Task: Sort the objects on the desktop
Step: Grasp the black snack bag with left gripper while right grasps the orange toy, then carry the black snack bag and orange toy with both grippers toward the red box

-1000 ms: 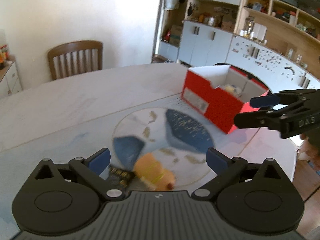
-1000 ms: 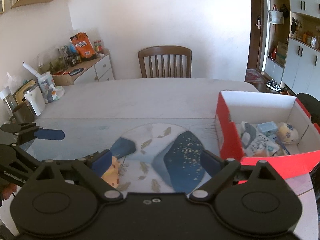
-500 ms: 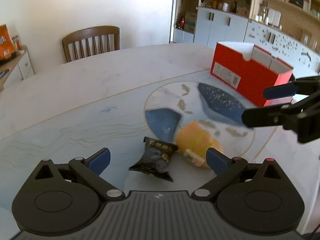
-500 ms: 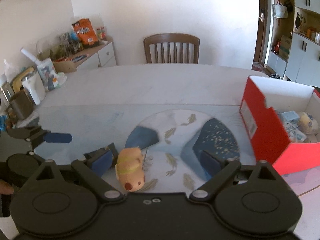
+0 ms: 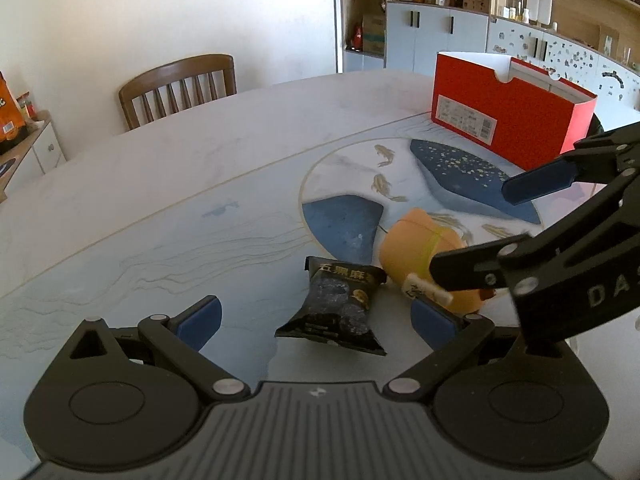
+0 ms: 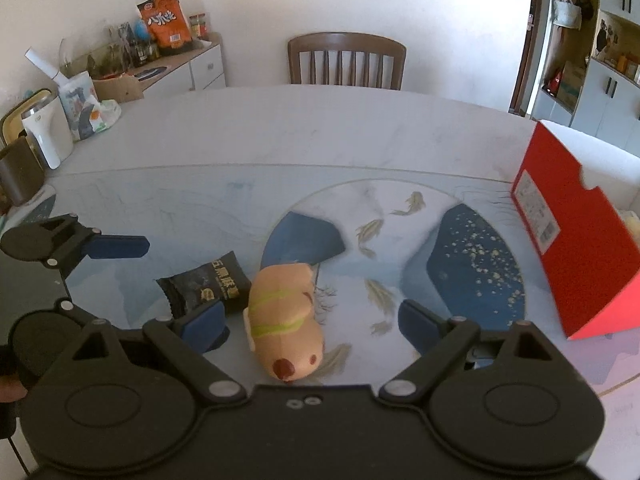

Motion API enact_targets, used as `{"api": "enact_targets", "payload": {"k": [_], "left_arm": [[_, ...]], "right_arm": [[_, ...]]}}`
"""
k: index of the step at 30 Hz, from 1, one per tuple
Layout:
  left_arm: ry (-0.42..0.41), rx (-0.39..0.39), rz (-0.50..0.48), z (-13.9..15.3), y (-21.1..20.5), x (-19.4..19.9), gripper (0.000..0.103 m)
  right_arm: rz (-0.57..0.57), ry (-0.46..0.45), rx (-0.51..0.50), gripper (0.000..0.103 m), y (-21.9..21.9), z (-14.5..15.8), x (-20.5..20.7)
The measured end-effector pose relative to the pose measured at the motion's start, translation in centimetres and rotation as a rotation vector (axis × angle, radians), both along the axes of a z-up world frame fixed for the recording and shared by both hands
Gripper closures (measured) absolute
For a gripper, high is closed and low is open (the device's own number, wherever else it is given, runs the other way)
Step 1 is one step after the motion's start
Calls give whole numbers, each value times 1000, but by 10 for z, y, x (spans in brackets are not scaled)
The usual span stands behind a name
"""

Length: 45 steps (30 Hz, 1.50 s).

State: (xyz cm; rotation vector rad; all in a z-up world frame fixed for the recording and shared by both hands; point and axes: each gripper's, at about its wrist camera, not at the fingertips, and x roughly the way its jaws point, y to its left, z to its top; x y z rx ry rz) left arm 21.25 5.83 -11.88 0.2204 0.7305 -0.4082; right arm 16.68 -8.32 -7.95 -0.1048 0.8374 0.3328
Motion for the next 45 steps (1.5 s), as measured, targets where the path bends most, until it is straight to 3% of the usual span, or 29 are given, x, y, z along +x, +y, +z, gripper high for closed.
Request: {"api": "enact_targets", "payload": {"k": [5, 9, 11, 23, 30, 45], "left_arm": [[-14, 8, -24, -6, -2, 2, 5], [-15, 18, -40, -10, -5, 4, 18], [-21, 18, -45, -10, -6, 5, 22], [-5, 23, -78, -12, -12, 8, 58], [7, 14, -70, -11, -11, 8, 62], [29, -24, -47, -6, -6, 4, 66]], "right_arm": [[-8, 41, 0, 17, 5, -9, 8], [-20, 70, 2, 18, 6, -14, 11], [-23, 92, 10, 28, 6, -17, 14], [6, 157, 44, 44, 10, -18, 24], [26, 170, 49, 56, 11, -15, 25], [-43, 174, 64, 59, -14, -8, 25]]}}
